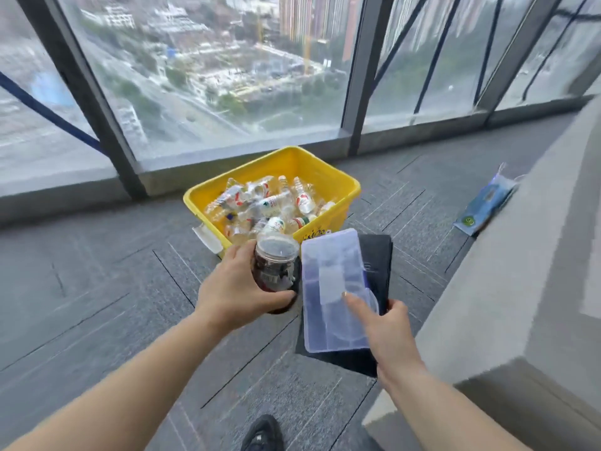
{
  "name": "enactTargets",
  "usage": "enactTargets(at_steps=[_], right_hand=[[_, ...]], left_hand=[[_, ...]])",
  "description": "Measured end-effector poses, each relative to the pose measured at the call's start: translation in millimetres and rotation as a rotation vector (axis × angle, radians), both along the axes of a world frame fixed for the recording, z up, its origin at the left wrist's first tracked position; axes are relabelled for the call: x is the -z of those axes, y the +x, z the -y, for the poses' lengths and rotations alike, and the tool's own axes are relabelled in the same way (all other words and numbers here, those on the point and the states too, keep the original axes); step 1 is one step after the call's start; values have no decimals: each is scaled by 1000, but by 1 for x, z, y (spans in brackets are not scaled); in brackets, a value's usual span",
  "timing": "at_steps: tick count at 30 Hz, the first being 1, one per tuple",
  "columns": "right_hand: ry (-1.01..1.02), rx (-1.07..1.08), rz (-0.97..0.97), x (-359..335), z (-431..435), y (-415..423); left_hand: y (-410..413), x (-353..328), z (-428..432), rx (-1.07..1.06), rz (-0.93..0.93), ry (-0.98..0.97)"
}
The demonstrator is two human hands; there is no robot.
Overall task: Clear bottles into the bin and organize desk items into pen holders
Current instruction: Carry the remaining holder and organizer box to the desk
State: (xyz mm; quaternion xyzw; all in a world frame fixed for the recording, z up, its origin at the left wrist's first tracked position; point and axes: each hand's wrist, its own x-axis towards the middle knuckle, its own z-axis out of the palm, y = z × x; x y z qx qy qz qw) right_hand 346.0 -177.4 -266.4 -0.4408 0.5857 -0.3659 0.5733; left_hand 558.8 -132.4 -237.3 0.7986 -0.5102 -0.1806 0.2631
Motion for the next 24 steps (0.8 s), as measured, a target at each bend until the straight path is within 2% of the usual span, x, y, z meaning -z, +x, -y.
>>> enactTargets(at_steps=[7, 11, 17, 24], right_hand=[[-210, -94, 47, -148, -64, -54], [-333, -128, 51, -210, -110, -119], [-399, -12, 69, -263, -162, -253], [-285, 235, 80, -283, -172, -423]], left_hand=[[-64, -132, -86, -3, 84, -174], [-115, -180, -128, 14, 13, -270], [-245, -255, -170, 179, -19, -351], [-410, -288, -149, 355, -24, -352]])
